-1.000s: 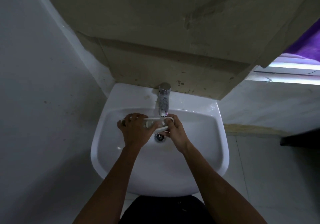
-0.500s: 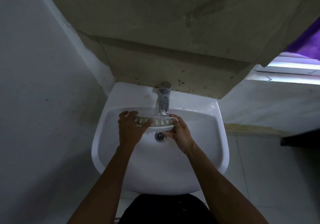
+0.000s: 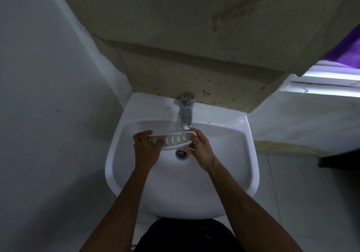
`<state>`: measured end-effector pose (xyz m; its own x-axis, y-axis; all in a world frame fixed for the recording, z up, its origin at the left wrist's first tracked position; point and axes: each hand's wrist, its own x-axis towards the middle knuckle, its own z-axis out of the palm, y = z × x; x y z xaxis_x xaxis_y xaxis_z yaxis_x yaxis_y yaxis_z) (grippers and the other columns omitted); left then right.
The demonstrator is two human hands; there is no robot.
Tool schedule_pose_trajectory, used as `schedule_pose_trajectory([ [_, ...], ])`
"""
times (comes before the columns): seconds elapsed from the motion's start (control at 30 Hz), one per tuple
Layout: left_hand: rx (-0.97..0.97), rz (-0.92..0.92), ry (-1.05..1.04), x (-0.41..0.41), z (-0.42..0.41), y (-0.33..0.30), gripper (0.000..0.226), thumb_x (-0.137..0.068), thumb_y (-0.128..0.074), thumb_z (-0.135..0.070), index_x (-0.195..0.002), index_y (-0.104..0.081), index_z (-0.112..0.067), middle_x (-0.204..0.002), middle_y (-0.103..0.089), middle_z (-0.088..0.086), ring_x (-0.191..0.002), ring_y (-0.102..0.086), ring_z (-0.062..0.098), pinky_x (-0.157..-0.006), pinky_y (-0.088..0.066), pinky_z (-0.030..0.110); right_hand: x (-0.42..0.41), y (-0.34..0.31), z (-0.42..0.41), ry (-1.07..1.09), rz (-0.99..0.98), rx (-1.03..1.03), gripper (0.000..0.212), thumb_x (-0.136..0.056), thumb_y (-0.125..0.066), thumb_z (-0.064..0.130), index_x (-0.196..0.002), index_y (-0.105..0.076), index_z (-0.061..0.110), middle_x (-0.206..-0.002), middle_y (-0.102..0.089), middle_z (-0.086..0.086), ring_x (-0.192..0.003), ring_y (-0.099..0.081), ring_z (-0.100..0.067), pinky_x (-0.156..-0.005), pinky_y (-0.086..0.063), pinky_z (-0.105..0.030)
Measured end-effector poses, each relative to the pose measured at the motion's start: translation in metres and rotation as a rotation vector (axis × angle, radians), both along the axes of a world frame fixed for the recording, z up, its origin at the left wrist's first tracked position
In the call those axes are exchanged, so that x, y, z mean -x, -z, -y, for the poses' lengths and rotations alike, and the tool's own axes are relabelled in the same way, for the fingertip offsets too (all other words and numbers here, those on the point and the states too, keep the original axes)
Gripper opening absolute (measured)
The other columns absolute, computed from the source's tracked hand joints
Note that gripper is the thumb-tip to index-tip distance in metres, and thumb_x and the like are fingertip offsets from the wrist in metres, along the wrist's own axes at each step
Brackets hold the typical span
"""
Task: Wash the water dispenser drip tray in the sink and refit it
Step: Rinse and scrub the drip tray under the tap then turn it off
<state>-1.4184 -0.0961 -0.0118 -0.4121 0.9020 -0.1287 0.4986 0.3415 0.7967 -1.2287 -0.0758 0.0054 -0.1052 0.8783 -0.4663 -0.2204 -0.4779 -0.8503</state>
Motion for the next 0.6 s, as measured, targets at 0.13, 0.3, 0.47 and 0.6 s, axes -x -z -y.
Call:
schedule_pose_trajectory([
  [0.13,0.005,0.084,-0.061,0.006,0.005,0.003,0.047,-0.074,-0.08,-0.03,-0.115,-0.06,-0.017,-0.127,-0.038,0.009,-0.108,-0.055,0.036,-0.092,-0.051,0.043,0.0,-0.002,-0.001,-0.055,0.007,0.024,0.022,-0.104,-0.045,0.011,-0.115,-0.063,0.01,-0.101,-0.068,-0.012,-0.093,-0.069,-0.024,-0.082,-0.062,-0.04],
  [0.3,0.067,0.157,-0.064,0.014,0.005,0.003,0.051,-0.076,-0.079,-0.03,-0.121,-0.057,-0.018,-0.131,-0.035,0.011,-0.113,-0.052,0.03,-0.092,-0.045,0.03,-0.007,-0.006,-0.005,-0.183,0.034,0.009,0.029,-0.102,-0.049,0.006,-0.128,-0.06,0.003,-0.108,-0.068,-0.011,-0.098,-0.069,-0.026,-0.083,-0.062,-0.035],
  [0.47,0.055,0.128,-0.097,0.014,0.002,-0.001,0.061,-0.075,-0.079,-0.033,-0.128,-0.054,-0.013,-0.128,-0.04,0.016,-0.107,-0.055,0.03,-0.091,-0.043,0.027,-0.003,0.0,-0.004,-0.126,0.086,-0.045,0.027,-0.103,-0.051,0.015,-0.124,-0.063,0.004,-0.104,-0.068,-0.016,-0.089,-0.07,-0.026,-0.083,-0.062,-0.039],
  [0.6,0.04,0.114,-0.082,0.014,-0.002,-0.009,0.053,-0.079,-0.077,-0.025,-0.126,-0.056,-0.014,-0.129,-0.042,0.016,-0.107,-0.054,0.029,-0.088,-0.04,0.024,0.003,0.008,-0.001,-0.036,0.115,-0.042,0.028,-0.104,-0.049,0.018,-0.123,-0.062,0.002,-0.111,-0.069,-0.025,-0.091,-0.069,-0.031,-0.082,-0.061,-0.045],
])
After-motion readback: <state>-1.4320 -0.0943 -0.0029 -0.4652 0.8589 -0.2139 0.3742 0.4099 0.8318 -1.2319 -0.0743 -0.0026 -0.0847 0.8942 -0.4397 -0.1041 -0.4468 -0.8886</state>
